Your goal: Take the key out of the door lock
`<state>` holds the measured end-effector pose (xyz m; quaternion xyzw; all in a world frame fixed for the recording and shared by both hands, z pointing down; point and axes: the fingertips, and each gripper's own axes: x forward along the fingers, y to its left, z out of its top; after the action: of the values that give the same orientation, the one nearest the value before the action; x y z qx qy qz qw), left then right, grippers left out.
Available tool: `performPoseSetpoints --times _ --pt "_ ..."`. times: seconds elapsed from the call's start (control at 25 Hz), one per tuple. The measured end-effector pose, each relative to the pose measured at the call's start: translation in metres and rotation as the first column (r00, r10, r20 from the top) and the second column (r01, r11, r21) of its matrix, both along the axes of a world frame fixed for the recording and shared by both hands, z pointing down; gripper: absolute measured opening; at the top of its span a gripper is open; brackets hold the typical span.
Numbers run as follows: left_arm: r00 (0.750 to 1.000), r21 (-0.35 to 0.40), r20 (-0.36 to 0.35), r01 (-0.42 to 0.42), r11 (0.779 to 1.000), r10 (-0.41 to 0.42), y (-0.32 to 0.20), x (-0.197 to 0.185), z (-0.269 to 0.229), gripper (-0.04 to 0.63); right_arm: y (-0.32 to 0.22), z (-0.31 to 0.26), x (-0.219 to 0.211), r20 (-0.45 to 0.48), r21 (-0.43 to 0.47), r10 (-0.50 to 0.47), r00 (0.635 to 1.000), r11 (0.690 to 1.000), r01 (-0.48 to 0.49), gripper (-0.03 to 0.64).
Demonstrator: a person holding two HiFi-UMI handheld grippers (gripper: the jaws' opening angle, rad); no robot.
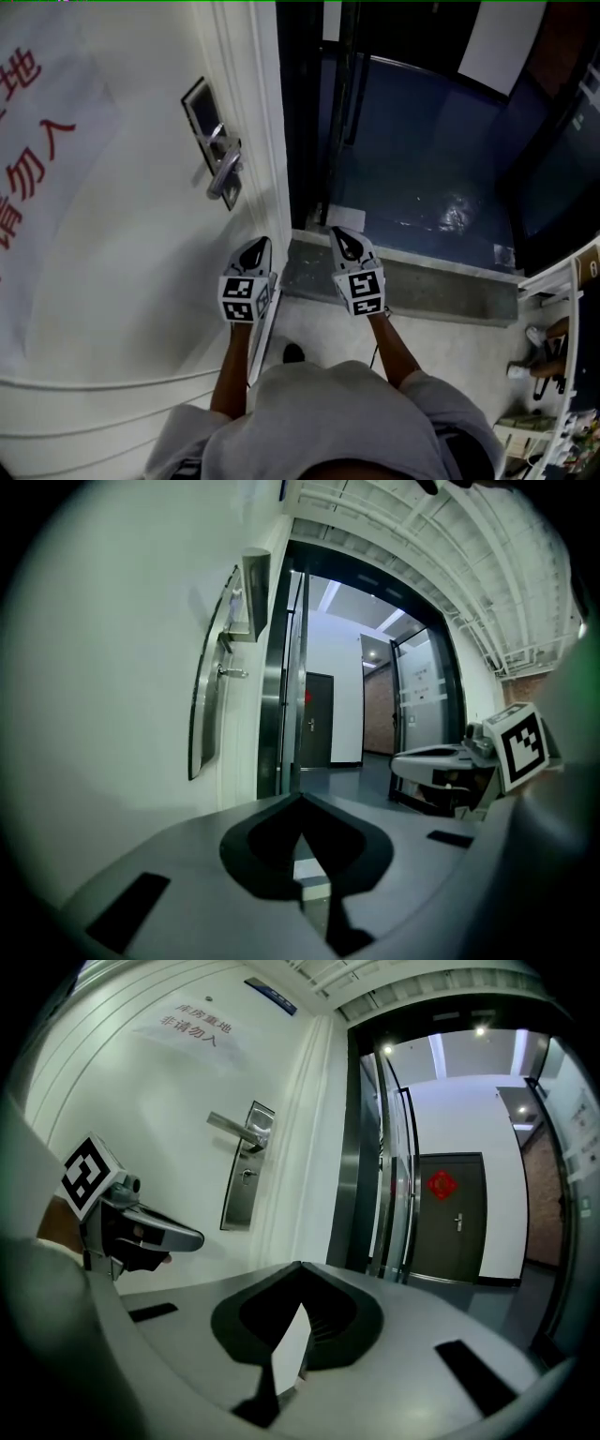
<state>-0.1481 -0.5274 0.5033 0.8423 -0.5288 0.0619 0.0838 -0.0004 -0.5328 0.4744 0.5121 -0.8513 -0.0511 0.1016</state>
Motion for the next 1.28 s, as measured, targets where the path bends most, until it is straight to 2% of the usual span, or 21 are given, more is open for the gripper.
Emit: performPoseSetpoints --times 0.32,0.64,0.96,1.28 --pt "0.998 -0.003 -0.029 -0.047 0.999 0.047 -0.03 -0.011 0.006 0.018 -0.024 0.002 -0.013 -0.015 0.001 0.048 0.999 0.999 -0.048 0.023" --pt "0.998 -0.015 -0.053 -0.042 0.999 0.041 -0.054 -0.005 0.011 0.018 -0.055 0.007 -0.012 -0.02 -0.003 0.035 0.999 0.999 -0.035 0.023" --pt "0.996 -0.011 -0.054 0.076 0.997 -0.076 -0.08 -0.003 0.01 0.018 -0.098 0.009 -0.004 -0.005 -0.006 -0.064 0.998 0.998 0.064 0.023" --pt "0.971 -0.004 -0.03 0.237 0.971 -0.237 -0.071 -0.015 0.001 0.018 -0.118 -0.001 -0.023 0.023 0.003 -0.227 0.974 0.974 0.227 0.023"
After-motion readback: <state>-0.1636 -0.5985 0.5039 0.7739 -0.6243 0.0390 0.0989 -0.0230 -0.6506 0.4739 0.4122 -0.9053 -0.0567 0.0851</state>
